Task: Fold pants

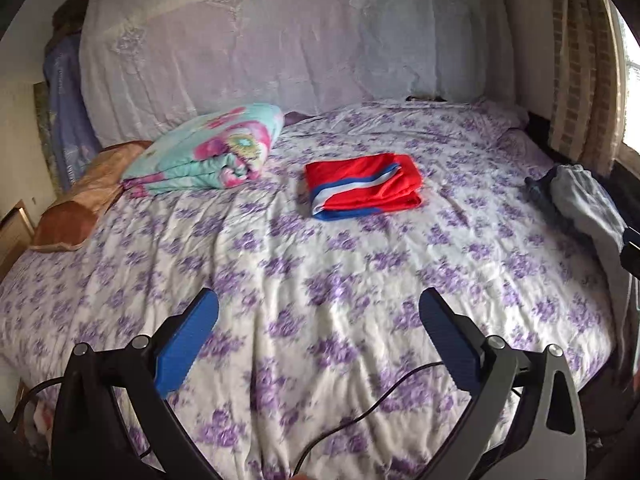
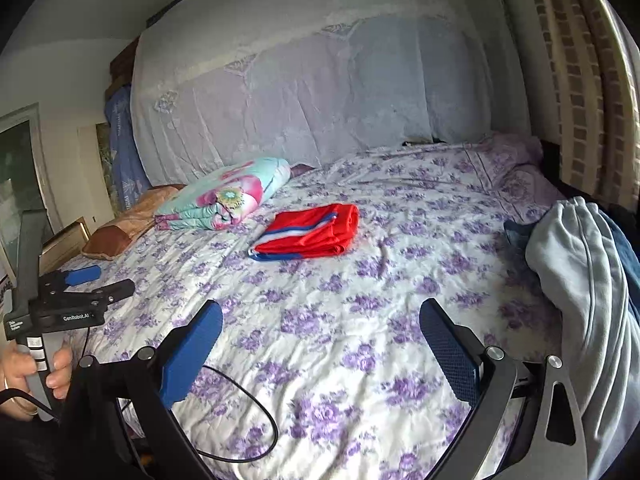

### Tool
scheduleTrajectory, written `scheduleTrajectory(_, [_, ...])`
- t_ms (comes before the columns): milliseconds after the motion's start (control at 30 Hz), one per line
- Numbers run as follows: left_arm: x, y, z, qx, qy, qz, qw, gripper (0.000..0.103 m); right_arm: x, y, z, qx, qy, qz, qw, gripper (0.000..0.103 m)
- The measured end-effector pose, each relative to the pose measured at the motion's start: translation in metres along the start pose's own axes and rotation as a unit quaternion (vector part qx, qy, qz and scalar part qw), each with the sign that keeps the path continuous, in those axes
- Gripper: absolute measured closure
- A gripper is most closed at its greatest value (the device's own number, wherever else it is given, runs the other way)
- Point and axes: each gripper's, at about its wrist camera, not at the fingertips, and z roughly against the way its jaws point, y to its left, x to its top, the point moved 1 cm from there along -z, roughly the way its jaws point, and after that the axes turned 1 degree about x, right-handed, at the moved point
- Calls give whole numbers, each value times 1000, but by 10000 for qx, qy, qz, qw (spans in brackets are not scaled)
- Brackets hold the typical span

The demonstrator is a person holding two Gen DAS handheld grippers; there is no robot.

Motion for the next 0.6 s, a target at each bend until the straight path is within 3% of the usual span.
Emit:
scheduleTrajectory(167, [-9,6,-1,84,114,131,9998,5,-12,2,-6,-67,155,-18,9999,4])
scheduleTrajectory(367, [-11,6,4,242,-26,66,9997,5,-18,14,-5,-9,159,144,9998,4])
scheduleTrajectory(600, [-10,7,7,166,-157,12,9997,5,-21,22,-7,105,200,243,9994,4])
